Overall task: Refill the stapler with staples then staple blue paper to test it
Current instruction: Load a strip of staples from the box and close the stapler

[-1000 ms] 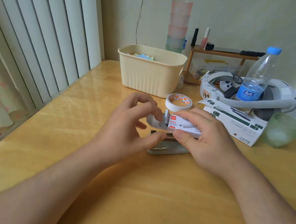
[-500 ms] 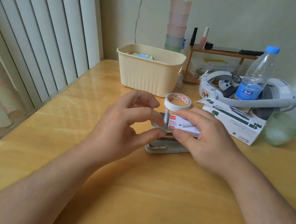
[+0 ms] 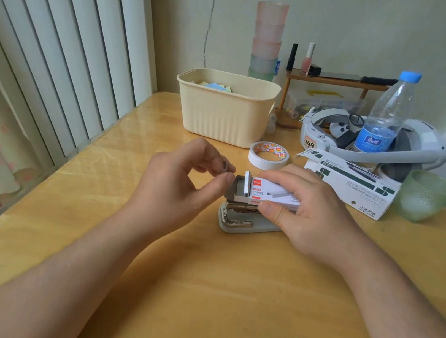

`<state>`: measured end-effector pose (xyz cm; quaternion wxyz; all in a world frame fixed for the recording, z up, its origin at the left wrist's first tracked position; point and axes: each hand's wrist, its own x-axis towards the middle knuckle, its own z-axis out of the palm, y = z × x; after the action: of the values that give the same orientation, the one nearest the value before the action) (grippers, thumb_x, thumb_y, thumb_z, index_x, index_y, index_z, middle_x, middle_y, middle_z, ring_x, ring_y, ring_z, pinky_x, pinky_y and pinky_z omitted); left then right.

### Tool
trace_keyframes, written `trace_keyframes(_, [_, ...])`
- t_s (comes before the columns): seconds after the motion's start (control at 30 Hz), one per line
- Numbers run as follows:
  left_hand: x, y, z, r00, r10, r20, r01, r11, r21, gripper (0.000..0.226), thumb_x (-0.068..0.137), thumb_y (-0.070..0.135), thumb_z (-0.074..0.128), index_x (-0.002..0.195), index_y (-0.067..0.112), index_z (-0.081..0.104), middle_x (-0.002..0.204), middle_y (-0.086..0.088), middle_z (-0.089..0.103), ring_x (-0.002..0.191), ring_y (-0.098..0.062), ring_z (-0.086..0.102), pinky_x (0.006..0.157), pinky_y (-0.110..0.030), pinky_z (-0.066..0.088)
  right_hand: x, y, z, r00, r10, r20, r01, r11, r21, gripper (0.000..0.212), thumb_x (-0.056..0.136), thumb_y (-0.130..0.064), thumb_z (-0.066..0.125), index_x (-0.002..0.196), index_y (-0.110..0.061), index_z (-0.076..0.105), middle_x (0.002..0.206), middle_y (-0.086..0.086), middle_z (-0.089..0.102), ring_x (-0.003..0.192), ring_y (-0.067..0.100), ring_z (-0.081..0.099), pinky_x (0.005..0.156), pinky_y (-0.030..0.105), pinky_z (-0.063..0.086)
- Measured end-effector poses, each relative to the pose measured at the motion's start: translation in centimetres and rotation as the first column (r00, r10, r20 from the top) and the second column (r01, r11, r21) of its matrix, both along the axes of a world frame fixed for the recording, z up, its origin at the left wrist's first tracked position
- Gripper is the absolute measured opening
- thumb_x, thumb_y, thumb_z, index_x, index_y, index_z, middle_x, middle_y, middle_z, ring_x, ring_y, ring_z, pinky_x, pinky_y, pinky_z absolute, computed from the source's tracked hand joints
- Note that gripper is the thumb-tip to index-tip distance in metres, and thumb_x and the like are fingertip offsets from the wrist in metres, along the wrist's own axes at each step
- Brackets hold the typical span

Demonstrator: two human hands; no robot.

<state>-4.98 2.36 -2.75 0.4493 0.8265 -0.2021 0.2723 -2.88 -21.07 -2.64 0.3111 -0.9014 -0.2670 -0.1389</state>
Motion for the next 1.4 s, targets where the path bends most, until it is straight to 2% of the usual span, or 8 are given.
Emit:
trace_keyframes(0.1, [-0.1,0.1,0.3,0.998,0.045,-0.051,-0.041,0.995,0.091,0.037,0.085,0.03,0.083,0.107,0.025,0.055,0.095,0.017,0.078,0.097,0.001,0.071,0.076,-0.013,0.052,-0.1,-0.2,0.1,1.0,0.023,-0.007,-0.023,0.999,-0.025,0.046,0.082,-0.043,0.064,0.126,-0.027,0.066,0.111,-0.014,0.06,0.11,0.016,0.053,0.096,0.031,0.041])
trace_keyframes(0.23, [1.0,1.2,0.3,0.98,0.004,-0.198,-0.023,0.996,-0.091,0.027,0.083,0.03,0.085,0.101,0.028,0.066,0.093,0.01,0.081,0.093,-0.008,0.075,0.084,-0.024,0.057,0.1,-0.6,0.0,0.998,0.044,-0.04,-0.044,0.999,-0.008,0.048,0.081,-0.042,0.066,0.128,-0.029,0.065,0.114,-0.013,0.06,0.113,0.016,0.053,0.1,0.038,0.042])
trace_keyframes(0.43, [2.9,2.3,-1.6,0.909,0.333,-0.25,-0.185,0.86,0.475,0.017,0.086,0.035,0.078,0.103,0.035,0.077,0.093,0.013,0.07,0.082,-0.003,0.064,0.075,-0.024,0.052,0.6,-1.4,-0.1,0.999,0.014,-0.041,-0.015,1.0,-0.02,0.05,0.085,-0.042,0.068,0.133,-0.032,0.061,0.12,-0.018,0.056,0.119,0.01,0.05,0.106,0.038,0.04])
trace_keyframes(0.73, [4.1,3.9,-1.6,0.79,0.442,-0.425,-0.172,0.825,0.538,0.031,0.085,0.048,0.079,0.112,0.032,0.079,0.089,0.012,0.069,0.092,-0.012,0.061,0.076,-0.024,0.044,0.4,-0.7,-0.3,1.0,0.015,-0.009,-0.016,0.998,-0.054,0.045,0.086,-0.034,0.074,0.13,-0.031,0.063,0.12,-0.014,0.061,0.115,0.016,0.051,0.102,0.035,0.039])
trace_keyframes(0.87, [3.3,3.1,-0.8,0.878,0.369,-0.305,-0.237,0.888,0.394,0.029,0.093,0.048,0.069,0.117,0.033,0.076,0.092,0.017,0.07,0.091,-0.005,0.063,0.074,-0.024,0.047,0.4,-0.4,-0.4,1.0,0.003,-0.007,-0.004,0.995,-0.099,0.044,0.086,-0.039,0.072,0.128,-0.033,0.063,0.117,-0.019,0.059,0.112,0.01,0.047,0.093,0.013,0.031])
trace_keyframes(1.0, [0.7,1.0,1.3,0.982,0.041,-0.184,-0.025,0.996,0.083,0.023,0.093,0.047,0.07,0.114,0.04,0.074,0.102,0.017,0.073,0.103,0.003,0.061,0.075,-0.017,0.05,0.2,0.0,-0.3,1.0,0.017,-0.016,-0.019,0.994,-0.108,0.047,0.082,-0.049,0.064,0.126,-0.033,0.064,0.111,-0.018,0.059,0.11,0.013,0.049,0.095,0.029,0.039])
trace_keyframes(1.17, [-0.1,0.0,0.6,0.996,-0.085,0.006,0.077,0.927,0.366,0.034,0.085,0.039,0.08,0.118,0.031,0.075,0.113,0.014,0.073,0.108,-0.01,0.062,0.093,-0.028,0.049,0.1,0.0,-0.2,1.0,0.018,-0.024,-0.021,0.994,-0.103,0.05,0.081,-0.051,0.062,0.127,-0.032,0.064,0.114,-0.015,0.061,0.114,0.014,0.05,0.099,0.034,0.041])
trace_keyframes(1.4, [0.3,0.3,0.2,0.997,-0.065,0.031,0.05,0.933,0.357,0.02,0.084,0.031,0.081,0.103,0.028,0.081,0.106,0.013,0.073,0.103,-0.01,0.066,0.09,-0.031,0.052,0.1,0.0,-0.2,1.0,-0.003,-0.03,0.0,0.995,-0.099,0.052,0.08,-0.05,0.062,0.128,-0.03,0.064,0.115,-0.013,0.06,0.114,0.017,0.051,0.1,0.036,0.04])
